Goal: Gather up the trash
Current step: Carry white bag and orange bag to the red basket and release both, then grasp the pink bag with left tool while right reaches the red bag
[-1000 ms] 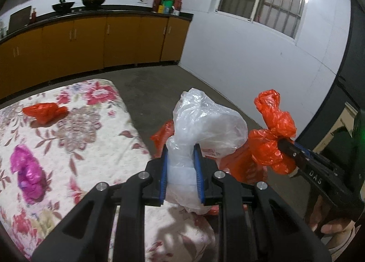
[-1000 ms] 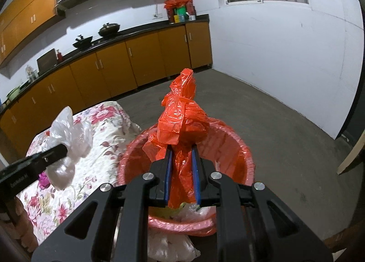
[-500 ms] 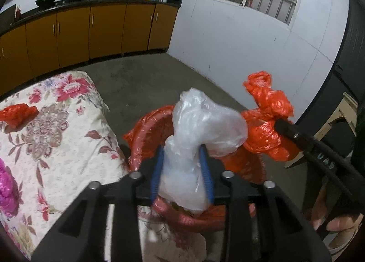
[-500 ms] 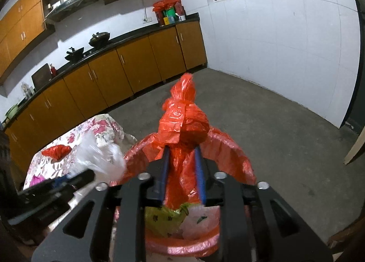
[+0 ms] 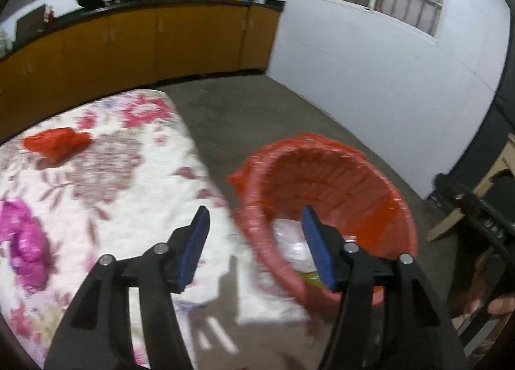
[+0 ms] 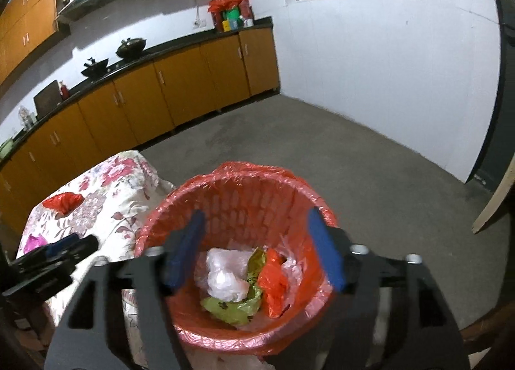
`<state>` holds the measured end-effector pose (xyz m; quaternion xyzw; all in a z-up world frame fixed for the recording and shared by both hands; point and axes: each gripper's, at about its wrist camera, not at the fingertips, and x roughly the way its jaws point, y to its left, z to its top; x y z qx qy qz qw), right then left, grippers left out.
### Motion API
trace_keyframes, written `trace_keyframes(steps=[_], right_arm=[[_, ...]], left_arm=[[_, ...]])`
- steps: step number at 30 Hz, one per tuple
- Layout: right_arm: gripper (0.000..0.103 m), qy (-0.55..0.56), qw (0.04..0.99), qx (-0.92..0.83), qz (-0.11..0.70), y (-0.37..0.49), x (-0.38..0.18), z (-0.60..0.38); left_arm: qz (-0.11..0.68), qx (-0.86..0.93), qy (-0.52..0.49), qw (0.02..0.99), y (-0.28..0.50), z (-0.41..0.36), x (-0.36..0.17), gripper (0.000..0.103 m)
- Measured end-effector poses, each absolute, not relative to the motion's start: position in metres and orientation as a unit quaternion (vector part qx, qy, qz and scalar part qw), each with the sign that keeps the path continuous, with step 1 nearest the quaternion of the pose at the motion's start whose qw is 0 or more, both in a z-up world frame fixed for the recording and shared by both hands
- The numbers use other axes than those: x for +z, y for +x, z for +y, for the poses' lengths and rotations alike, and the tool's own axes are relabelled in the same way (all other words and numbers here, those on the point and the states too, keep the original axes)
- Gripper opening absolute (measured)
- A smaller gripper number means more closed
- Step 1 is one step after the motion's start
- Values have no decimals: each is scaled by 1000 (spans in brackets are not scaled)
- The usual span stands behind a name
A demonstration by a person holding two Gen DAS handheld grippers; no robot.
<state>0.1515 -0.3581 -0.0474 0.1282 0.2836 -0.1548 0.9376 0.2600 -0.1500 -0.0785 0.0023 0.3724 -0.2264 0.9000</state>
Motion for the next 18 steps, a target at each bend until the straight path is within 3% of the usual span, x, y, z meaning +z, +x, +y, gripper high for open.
trace_keyframes(steps=[4, 10, 18], right_arm=[[76, 132, 937, -156, 283, 150, -47, -354], [77, 118, 939, -142, 289, 158, -46, -334], [79, 87, 949, -101, 287, 172, -47, -286]], left_arm=[[363, -194, 12, 911, 255, -120, -78, 62], [345, -126, 11, 930, 248, -64, -73, 65], [307, 30, 23, 951, 254, 31, -75, 78]])
